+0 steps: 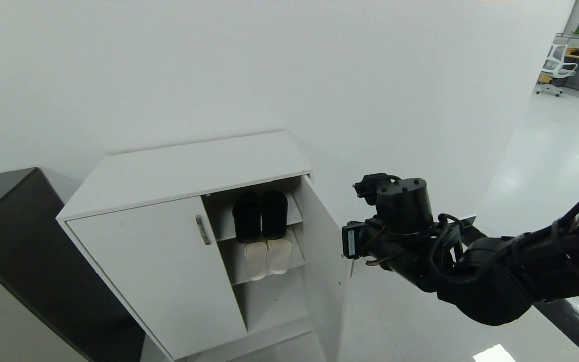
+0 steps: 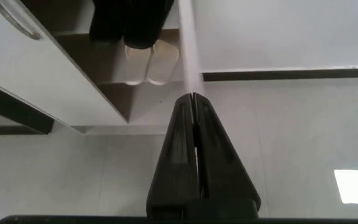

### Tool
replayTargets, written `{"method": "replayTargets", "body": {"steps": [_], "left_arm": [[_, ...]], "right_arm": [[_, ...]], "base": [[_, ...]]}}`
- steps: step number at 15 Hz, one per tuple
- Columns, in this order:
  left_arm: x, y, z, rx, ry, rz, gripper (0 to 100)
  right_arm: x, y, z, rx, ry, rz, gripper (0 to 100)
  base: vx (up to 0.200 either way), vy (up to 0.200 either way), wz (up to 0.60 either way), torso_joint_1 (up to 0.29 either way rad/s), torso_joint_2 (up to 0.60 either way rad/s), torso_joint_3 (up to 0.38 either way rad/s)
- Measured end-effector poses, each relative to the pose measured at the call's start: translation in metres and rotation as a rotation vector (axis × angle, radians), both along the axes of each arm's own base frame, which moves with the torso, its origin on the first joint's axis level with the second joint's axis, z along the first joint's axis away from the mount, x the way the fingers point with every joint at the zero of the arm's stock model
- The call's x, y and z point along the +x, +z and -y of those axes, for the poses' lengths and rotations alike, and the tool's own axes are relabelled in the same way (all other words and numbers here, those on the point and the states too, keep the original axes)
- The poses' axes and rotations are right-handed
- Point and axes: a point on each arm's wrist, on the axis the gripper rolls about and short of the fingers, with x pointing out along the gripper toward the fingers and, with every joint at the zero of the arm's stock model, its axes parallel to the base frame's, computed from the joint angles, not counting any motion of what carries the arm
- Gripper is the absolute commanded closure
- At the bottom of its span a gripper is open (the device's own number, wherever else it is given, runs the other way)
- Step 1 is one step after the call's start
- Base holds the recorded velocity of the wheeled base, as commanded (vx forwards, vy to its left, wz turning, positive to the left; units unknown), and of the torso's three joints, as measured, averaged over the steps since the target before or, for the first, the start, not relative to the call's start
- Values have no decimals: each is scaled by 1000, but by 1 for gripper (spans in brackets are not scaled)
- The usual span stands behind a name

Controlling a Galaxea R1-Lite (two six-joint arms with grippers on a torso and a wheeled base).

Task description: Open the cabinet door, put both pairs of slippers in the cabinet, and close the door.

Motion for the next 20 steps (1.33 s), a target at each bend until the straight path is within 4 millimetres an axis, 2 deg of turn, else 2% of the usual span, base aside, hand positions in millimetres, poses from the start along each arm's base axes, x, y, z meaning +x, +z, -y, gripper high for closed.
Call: {"method": "replayTargets", "body": {"steps": [5, 9, 12, 14, 16, 20], "left_arm": [[0, 0, 0, 0, 0, 0, 100], [0, 0, 0, 0, 0, 0, 100], [0, 0, 0, 0, 0, 0, 100], [0, 0, 0, 0, 0, 0, 100], [0, 0, 0, 0, 0, 0, 100], [0, 0, 0, 0, 0, 0, 100]], "right_arm": [[7, -15, 1, -25, -15, -29, 100], [-7, -25, -30, 32, 41, -68, 100], [-20, -28, -54, 58, 108, -70, 100], [-30, -27, -63, 111, 172, -63, 100], [-38, -30, -63, 122, 226, -78, 100], [-43, -32, -46, 68, 293, -42, 100]], "base": [[0, 0, 0, 0, 0, 0], [0, 0, 0, 0, 0, 0], [0, 0, 0, 0, 0, 0], [0, 0, 0, 0, 0, 0], [0, 0, 0, 0, 0, 0], [0, 0, 0, 0, 0, 0]]}}
